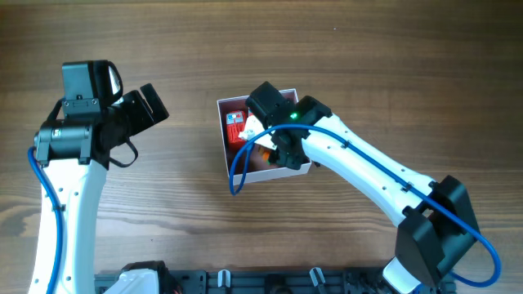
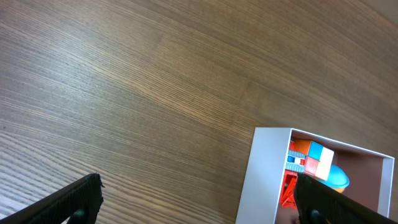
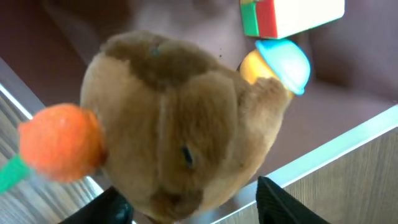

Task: Pack container
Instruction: 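Lower the bear into the box's lower left and release it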

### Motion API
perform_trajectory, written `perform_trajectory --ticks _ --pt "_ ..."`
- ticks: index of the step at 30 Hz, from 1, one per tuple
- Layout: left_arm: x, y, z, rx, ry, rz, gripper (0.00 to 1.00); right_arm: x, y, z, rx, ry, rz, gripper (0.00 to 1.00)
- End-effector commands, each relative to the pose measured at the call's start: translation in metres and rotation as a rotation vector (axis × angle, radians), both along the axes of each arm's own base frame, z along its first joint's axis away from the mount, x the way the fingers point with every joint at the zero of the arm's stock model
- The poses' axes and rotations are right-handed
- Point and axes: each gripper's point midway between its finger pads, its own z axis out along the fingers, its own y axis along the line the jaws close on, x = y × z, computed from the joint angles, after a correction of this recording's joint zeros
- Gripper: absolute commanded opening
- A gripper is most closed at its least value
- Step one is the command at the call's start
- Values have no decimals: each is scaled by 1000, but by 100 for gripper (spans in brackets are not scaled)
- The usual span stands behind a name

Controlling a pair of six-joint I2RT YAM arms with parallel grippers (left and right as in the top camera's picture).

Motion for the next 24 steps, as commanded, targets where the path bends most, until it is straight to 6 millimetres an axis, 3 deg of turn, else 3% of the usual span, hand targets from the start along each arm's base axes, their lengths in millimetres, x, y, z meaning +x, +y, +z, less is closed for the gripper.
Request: perform_trajectory --ticks 1,19,24 --pt "1 3 -1 8 5 5 100 7 4 -4 16 -15 -37 65" --pt "3 3 -5 8 14 5 100 20 47 4 168 -84 41 68" --pt "4 3 -8 7 25 5 100 25 64 27 232 -137 52 69"
